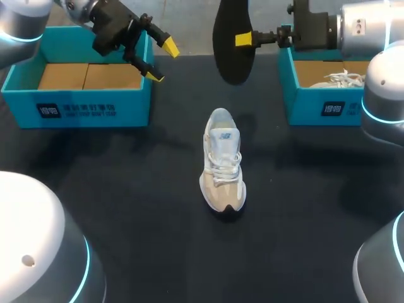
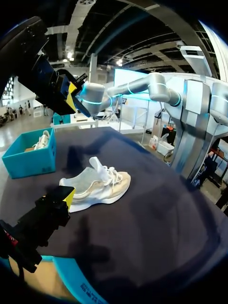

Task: Take the shoe out of the shoebox, open the shoe tongue, remove and reinsert the insole, then place the shoe into the shoebox

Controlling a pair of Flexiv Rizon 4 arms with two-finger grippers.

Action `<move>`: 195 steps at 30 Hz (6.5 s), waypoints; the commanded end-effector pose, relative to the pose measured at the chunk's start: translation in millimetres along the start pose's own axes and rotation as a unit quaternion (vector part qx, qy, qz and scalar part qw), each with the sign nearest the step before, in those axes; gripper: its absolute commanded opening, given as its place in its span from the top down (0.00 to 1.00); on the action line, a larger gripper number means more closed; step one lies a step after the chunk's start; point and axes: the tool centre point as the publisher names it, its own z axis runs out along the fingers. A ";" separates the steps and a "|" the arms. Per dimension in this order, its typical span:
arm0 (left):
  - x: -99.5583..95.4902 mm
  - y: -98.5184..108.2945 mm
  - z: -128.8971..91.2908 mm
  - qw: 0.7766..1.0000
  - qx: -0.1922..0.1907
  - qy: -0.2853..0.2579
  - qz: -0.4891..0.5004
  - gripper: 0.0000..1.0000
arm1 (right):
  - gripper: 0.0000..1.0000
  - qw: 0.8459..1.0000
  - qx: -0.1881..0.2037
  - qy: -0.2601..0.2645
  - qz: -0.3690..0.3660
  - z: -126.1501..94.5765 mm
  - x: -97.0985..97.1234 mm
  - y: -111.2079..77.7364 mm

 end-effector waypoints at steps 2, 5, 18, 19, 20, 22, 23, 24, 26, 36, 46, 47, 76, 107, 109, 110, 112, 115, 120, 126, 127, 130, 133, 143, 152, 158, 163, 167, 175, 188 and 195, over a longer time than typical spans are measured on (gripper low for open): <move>4.5 7.7 -5.1 1.000 -0.004 0.005 0.001 0.00 | 1.00 1.000 0.002 0.015 -0.014 4.7 -23.8 -0.5; 10.6 12.2 -7.6 1.000 -0.007 0.013 0.007 0.00 | 1.00 0.999 0.000 0.015 -0.028 6.1 -36.2 -0.5; 50.8 28.1 11.0 0.999 -0.027 0.036 -0.003 0.00 | 1.00 0.998 -0.007 0.038 -0.045 30.3 -87.0 -18.9; 54.6 29.4 13.4 0.999 -0.028 0.035 -0.005 0.00 | 1.00 0.998 -0.007 0.039 -0.044 33.0 -89.9 -23.5; 54.6 29.4 13.4 0.999 -0.028 0.035 -0.005 0.00 | 1.00 0.998 -0.007 0.039 -0.044 33.0 -89.9 -23.5; 61.3 30.4 20.3 0.999 -0.029 0.040 -0.013 0.00 | 1.00 0.998 -0.007 0.042 -0.041 37.0 -93.3 -31.3; 62.0 30.4 21.1 0.999 -0.029 0.040 -0.013 0.00 | 1.00 0.998 -0.007 0.042 -0.041 37.3 -93.8 -32.2; 66.2 30.5 26.9 0.999 -0.028 0.040 -0.017 0.00 | 1.00 0.998 -0.008 0.041 -0.036 39.1 -96.1 -39.4; 68.9 29.5 31.5 0.999 -0.027 0.040 -0.020 0.00 | 1.00 0.999 -0.011 0.042 -0.032 40.3 -96.9 -46.0; 81.5 23.6 50.5 0.998 -0.038 0.036 -0.035 0.00 | 1.00 0.998 -0.005 0.050 -0.024 42.6 -99.8 -68.3; 79.5 22.0 55.9 0.998 -0.035 0.041 -0.036 0.00 | 1.00 0.999 -0.006 0.053 -0.010 42.6 -99.2 -75.7; 79.5 22.0 55.9 0.998 -0.035 0.041 -0.036 0.00 | 1.00 0.999 -0.006 0.053 -0.010 42.6 -99.2 -75.7; 85.4 28.9 65.7 0.994 -0.091 0.027 -0.060 0.00 | 1.00 0.995 -0.009 0.054 -0.080 64.3 -135.8 -91.9; 84.7 27.1 66.7 0.994 -0.086 0.031 -0.062 0.00 | 1.00 0.993 -0.001 0.082 -0.080 76.5 -130.8 -121.2; 84.7 27.1 66.7 0.994 -0.086 0.031 -0.062 0.00 | 1.00 0.993 -0.001 0.083 -0.080 76.6 -130.4 -123.8; 84.7 27.1 66.7 0.994 -0.086 0.031 -0.062 0.00 | 1.00 0.993 0.000 0.083 -0.080 76.8 -130.4 -125.4; 84.7 27.1 66.7 0.994 -0.086 0.031 -0.062 0.00 | 1.00 0.993 0.001 0.084 -0.078 76.9 -130.4 -129.1; 84.7 27.1 66.7 0.994 -0.086 0.031 -0.062 0.00 | 1.00 0.994 0.007 0.084 -0.076 77.6 -131.6 -134.4; 84.7 27.1 66.7 0.994 -0.086 0.031 -0.062 0.00 | 1.00 0.994 0.009 0.082 -0.073 77.5 -133.6 -141.0; 84.7 27.1 66.7 0.994 -0.086 0.031 -0.062 0.00 | 1.00 0.994 0.010 0.083 -0.071 79.2 -132.6 -146.2; 84.7 27.1 66.7 0.994 -0.086 0.031 -0.062 0.00 | 1.00 0.994 0.010 0.083 -0.071 79.1 -132.7 -146.6; 84.7 27.1 66.7 0.994 -0.086 0.031 -0.062 0.00 | 1.00 0.994 0.011 0.083 -0.069 78.1 -132.9 -147.7; 84.7 27.1 66.7 0.994 -0.086 0.031 -0.062 0.00 | 1.00 0.994 0.012 0.084 -0.069 77.2 -132.5 -148.6; 84.7 27.1 66.7 0.994 -0.086 0.031 -0.062 0.00 | 1.00 0.994 0.012 0.081 -0.074 73.8 -132.2 -140.9; 84.7 27.1 66.7 0.994 -0.086 0.031 -0.062 0.00 | 1.00 0.993 0.015 0.083 -0.080 76.4 -138.9 -140.0; 84.7 27.1 66.7 0.994 -0.086 0.031 -0.062 0.00 | 1.00 0.993 0.018 0.083 -0.079 73.8 -139.8 -149.0; 84.7 27.1 66.7 0.994 -0.086 0.031 -0.062 0.00 | 1.00 0.993 0.022 0.084 -0.083 70.7 -140.1 -157.8; 84.7 27.1 66.7 0.994 -0.086 0.031 -0.062 0.00 | 1.00 0.993 0.024 0.083 -0.077 71.1 -138.9 -163.3; 84.7 27.1 66.7 0.994 -0.086 0.031 -0.062 0.00 | 1.00 0.994 0.035 0.085 -0.061 73.2 -134.1 -180.0; 84.7 27.1 66.7 0.994 -0.086 0.031 -0.062 0.00 | 1.00 0.996 0.045 0.072 -0.040 71.4 -130.5 -197.6; 84.7 27.1 66.7 0.994 -0.086 0.031 -0.062 0.00 | 0.76 0.996 0.040 0.065 -0.052 67.3 -127.4 -183.7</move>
